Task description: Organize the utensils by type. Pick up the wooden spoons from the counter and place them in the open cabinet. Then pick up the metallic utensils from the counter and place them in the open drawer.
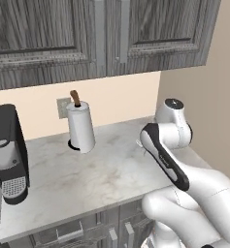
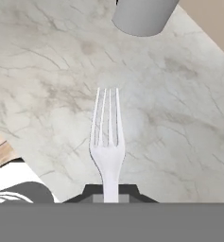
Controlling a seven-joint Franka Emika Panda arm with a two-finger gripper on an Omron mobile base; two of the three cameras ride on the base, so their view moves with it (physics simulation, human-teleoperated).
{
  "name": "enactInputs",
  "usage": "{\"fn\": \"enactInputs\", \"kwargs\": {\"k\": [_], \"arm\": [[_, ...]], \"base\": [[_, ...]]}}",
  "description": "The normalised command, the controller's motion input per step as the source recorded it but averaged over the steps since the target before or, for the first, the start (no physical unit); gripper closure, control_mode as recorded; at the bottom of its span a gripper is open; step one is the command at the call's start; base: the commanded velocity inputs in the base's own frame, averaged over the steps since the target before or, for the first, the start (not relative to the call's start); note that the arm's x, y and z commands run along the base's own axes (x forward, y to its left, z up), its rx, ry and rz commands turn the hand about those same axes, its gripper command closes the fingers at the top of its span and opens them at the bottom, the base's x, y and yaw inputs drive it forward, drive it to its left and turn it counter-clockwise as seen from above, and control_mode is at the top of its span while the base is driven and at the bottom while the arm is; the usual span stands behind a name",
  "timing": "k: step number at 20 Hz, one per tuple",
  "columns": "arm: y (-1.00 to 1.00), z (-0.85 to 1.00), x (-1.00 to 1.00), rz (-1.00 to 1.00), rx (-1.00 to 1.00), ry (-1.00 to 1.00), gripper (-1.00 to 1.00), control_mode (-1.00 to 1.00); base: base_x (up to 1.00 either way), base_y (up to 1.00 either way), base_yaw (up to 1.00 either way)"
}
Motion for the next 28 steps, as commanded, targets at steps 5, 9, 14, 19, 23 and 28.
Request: {"fn": "enactInputs", "kwargs": {"k": [5, 9, 14, 19, 23, 28], "arm": [[0.0, 0.0, 0.0, 0.0, 0.0, 0.0, 1.0, -1.0], [-0.05, -0.01, -0.2, 0.02, 0.0, -0.01, 1.0, -1.0], [-0.01, 0.0, -0.16, 0.04, 0.0, -0.06, 1.0, 1.0], [0.0, 0.0, 0.0, 0.0, 0.0, 0.0, 1.0, 1.0], [0.0, 0.0, 0.0, 0.0, 0.0, 0.0, 1.0, 1.0], [0.0, 0.0, 0.0, 0.0, 0.0, 0.0, 1.0, 1.0]], "base": [[0.0, 0.0, 0.0], [0.0, 0.0, 0.0], [-0.7, 0.02, 0.32], [-0.6, 0.42, 0.7], [-0.36, 0.51, 0.97], [-0.12, 0.51, 0.98]]}}
